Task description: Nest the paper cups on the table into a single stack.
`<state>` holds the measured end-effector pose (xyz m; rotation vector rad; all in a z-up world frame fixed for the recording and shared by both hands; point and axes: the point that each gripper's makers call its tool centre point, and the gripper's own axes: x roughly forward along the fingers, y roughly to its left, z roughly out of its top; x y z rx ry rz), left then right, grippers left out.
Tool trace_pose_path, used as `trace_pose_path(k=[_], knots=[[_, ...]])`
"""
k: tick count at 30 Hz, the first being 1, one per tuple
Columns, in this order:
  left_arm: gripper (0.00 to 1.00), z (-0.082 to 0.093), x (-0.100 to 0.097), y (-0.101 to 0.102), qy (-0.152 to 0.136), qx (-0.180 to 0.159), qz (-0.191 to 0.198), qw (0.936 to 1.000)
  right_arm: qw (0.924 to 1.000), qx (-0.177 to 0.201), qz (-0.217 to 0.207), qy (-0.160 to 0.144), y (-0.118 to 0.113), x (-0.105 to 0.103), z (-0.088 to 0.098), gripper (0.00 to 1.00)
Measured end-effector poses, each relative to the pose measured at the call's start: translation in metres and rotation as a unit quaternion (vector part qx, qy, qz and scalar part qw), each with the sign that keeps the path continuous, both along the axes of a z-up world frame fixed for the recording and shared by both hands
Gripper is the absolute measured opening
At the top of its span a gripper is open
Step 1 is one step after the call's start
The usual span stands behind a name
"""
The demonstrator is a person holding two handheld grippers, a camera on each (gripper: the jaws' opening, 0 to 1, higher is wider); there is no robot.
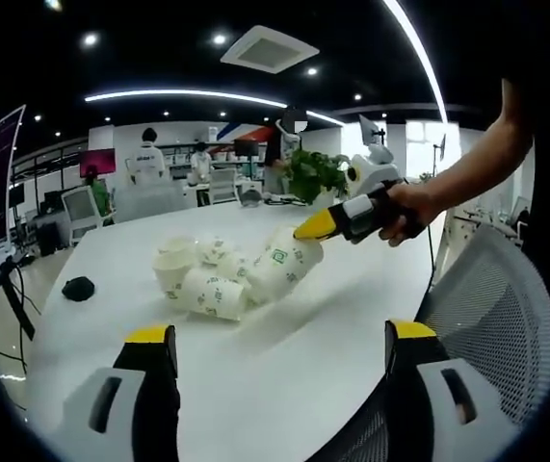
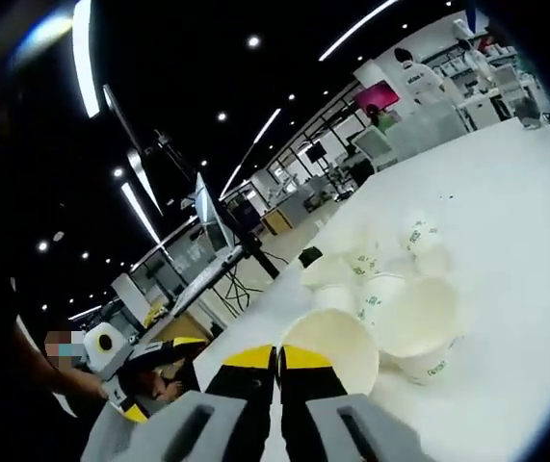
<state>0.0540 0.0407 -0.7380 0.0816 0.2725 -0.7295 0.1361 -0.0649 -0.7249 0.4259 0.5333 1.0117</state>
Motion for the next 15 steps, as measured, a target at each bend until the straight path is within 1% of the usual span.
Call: trace_pose_path(k=[5,7,10,11,13,15], knots=[[0.88,0.000,0.000,0.000,0.000,0.000,0.000,1.0000,0.9988,-0.037,0.019,-0.026,-0.001,-0.004,0.005,0.00],[0.88,0.000,0.000,0.000,0.000,-0.001,0.000,1.0000,0.9981,-0.047,0.025,-0.032,-0.001,-0.006,0.006,0.00],[0.88,0.000,0.000,0.000,0.000,-0.001,0.000,1.0000,0.9960,-0.068,0.036,-0.045,-0.002,-0.007,0.007,0.00],[0.89,0.000,-0.001,0.000,0.001,-0.001,-0.001,1.0000,0.9941,-0.082,0.043,-0.055,-0.004,-0.007,0.006,0.00],[0.88,0.000,-0.001,0.000,0.001,-0.002,-0.001,1.0000,0.9907,-0.108,0.053,-0.064,-0.005,-0.009,0.004,0.00],[0.88,0.000,-0.001,0.000,0.002,-0.002,-0.002,1.0000,0.9873,-0.122,0.064,-0.079,-0.005,-0.010,0.003,0.00]])
